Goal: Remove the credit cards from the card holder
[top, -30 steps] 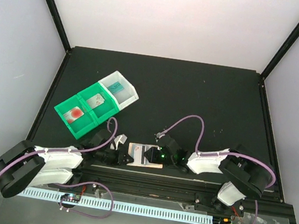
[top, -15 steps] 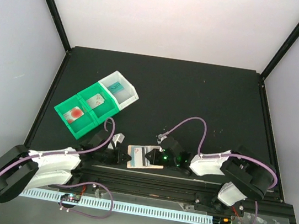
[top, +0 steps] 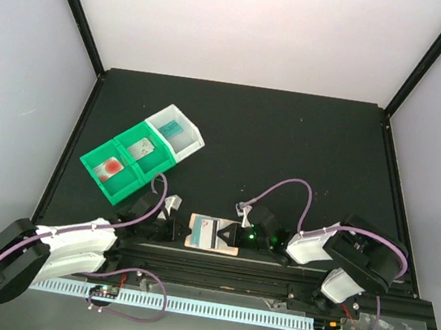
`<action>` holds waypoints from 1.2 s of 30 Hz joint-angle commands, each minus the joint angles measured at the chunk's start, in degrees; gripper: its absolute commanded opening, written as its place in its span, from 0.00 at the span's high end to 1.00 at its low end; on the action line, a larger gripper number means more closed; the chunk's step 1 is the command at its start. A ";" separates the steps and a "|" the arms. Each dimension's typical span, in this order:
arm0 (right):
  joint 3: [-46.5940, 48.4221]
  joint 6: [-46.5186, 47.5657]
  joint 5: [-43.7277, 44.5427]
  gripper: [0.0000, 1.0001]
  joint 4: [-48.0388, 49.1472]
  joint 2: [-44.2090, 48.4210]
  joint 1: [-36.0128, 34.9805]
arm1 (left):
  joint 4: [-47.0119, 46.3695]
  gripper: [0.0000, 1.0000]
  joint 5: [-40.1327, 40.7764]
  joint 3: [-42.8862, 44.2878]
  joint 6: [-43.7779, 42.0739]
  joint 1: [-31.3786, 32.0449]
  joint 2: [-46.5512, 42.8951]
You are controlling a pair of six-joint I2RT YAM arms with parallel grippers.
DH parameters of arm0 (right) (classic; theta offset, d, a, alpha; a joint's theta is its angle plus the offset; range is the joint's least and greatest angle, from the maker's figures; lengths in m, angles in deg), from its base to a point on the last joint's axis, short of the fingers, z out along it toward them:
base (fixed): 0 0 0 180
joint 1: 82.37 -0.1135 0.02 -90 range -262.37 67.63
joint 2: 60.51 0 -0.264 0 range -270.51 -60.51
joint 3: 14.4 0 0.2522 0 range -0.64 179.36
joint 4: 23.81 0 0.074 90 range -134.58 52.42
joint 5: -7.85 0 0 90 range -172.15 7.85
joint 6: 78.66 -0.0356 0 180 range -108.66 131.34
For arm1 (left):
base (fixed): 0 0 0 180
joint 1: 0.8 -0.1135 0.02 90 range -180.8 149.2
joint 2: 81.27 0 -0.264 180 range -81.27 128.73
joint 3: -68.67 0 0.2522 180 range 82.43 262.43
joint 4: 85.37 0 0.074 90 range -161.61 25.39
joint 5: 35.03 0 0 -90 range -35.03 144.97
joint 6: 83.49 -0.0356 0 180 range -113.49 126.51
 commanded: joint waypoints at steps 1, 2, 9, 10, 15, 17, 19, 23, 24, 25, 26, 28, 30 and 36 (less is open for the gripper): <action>-0.89 -0.88 -0.86 0.99 4.65 0.40 0.80 | 3.68 0.91 3.30 1.47 -0.44 0.27 -0.70; -0.86 -0.96 -0.50 0.99 4.20 0.51 0.85 | 3.69 0.91 3.05 1.61 -0.31 0.30 -0.73; -1.95 -2.46 0.69 0.90 4.99 1.40 0.85 | 5.12 0.90 1.49 1.73 1.05 0.36 -4.21; -1.85 -2.41 0.69 0.86 4.66 1.40 0.85 | 4.89 0.90 0.89 1.85 1.31 0.38 -5.01; -1.03 -2.17 0.05 0.82 3.17 0.44 0.79 | 1.46 0.87 -1.64 2.09 2.70 0.36 -8.11; -1.03 -2.10 -0.46 0.82 3.09 -0.01 0.77 | -0.57 0.86 -2.04 1.88 3.03 0.41 -7.69; -1.03 -1.99 -0.96 0.82 2.96 -0.35 0.77 | -2.48 0.86 -2.26 1.67 3.13 0.40 -6.23; -0.65 -1.97 -1.50 0.81 3.20 -0.66 0.77 | -6.97 0.87 -3.61 0.64 4.00 0.49 -2.05; -0.35 -1.87 -1.51 0.81 3.22 -0.75 0.77 | -8.16 0.87 -4.05 0.40 3.95 0.48 -0.94; 0.05 -1.81 -1.50 0.81 3.18 -0.90 0.77 | -8.43 0.87 -4.21 0.40 3.80 0.52 -0.10; 0.48 -1.74 -1.51 0.81 3.19 -1.10 0.77 | -8.43 0.88 -4.32 0.48 3.41 0.45 0.88; 1.52 -1.77 -1.51 0.80 3.05 -1.79 0.77 | -8.40 0.88 -4.71 0.67 2.90 0.51 2.25; 2.25 -2.06 -1.59 0.80 3.10 -2.59 0.77 | -8.37 0.88 -4.59 0.55 2.71 0.56 2.90; 1.89 -3.02 -0.54 0.82 4.05 -3.09 0.77 | -5.17 0.90 -1.59 0.06 2.09 0.90 1.71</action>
